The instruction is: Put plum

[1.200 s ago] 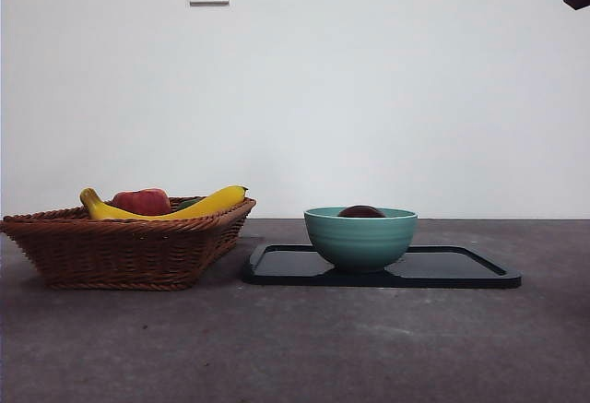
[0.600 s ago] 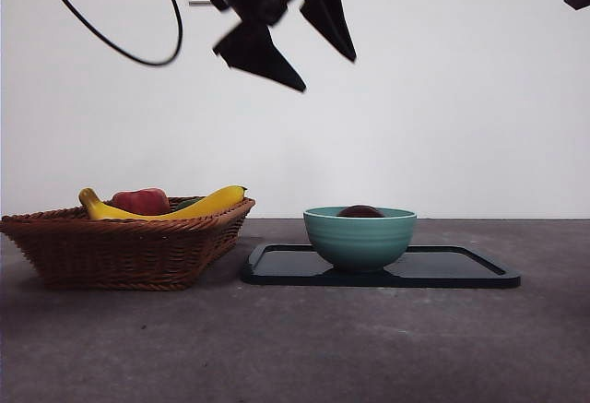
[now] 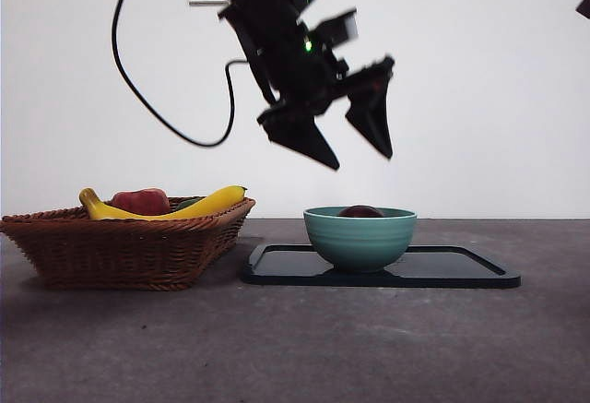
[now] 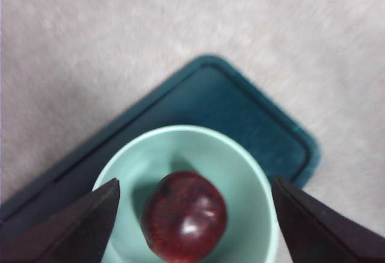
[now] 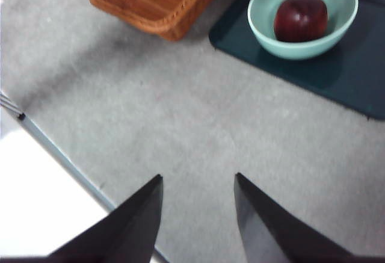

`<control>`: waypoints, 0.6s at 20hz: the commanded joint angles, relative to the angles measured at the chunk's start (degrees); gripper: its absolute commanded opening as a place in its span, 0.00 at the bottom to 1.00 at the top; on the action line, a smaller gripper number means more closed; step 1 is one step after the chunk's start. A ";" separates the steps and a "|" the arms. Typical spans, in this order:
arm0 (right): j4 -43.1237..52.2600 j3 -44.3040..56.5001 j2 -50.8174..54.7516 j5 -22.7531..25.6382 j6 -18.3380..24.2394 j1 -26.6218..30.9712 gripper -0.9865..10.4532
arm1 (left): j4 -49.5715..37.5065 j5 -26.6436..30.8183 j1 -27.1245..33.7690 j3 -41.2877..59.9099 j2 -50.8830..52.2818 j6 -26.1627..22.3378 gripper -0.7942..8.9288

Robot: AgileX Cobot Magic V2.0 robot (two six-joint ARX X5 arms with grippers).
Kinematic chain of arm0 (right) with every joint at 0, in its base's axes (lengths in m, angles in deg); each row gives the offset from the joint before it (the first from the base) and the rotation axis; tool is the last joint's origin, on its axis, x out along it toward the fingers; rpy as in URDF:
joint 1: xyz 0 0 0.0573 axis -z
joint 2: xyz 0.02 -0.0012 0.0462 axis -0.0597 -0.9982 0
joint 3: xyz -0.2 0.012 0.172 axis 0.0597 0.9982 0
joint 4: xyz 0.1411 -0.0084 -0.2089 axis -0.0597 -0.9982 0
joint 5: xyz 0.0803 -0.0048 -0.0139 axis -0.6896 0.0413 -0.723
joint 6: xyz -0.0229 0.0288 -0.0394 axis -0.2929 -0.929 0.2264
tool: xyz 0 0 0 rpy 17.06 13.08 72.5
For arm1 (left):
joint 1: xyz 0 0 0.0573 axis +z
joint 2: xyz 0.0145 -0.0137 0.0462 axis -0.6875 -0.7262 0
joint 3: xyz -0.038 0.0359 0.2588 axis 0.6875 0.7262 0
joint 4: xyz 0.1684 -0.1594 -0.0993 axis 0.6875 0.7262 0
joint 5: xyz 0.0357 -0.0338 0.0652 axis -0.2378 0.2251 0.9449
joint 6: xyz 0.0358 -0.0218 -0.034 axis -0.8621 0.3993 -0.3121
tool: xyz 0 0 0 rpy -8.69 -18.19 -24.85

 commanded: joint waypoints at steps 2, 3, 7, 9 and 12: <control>-0.07 -0.42 -0.22 -0.13 -0.61 -0.35 0.25 | -1.07 0.11 -0.90 -1.53 -3.85 -1.11 0.50; -0.13 -0.42 -0.22 -0.13 -0.63 -0.35 0.25 | -1.40 0.11 -1.11 -1.53 -4.31 -1.11 0.50; -0.24 -0.42 -0.22 -0.13 -0.63 -0.35 0.25 | -1.95 0.13 -1.49 -1.53 -5.18 -2.43 0.50; -0.37 -0.42 -0.22 -0.13 -0.63 -0.35 0.25 | -2.23 0.13 -1.51 -1.53 -5.38 -3.32 0.50; -0.42 -0.42 -0.22 -0.13 -0.66 -0.35 0.25 | -2.47 0.15 -1.53 -1.53 -6.05 -3.28 0.50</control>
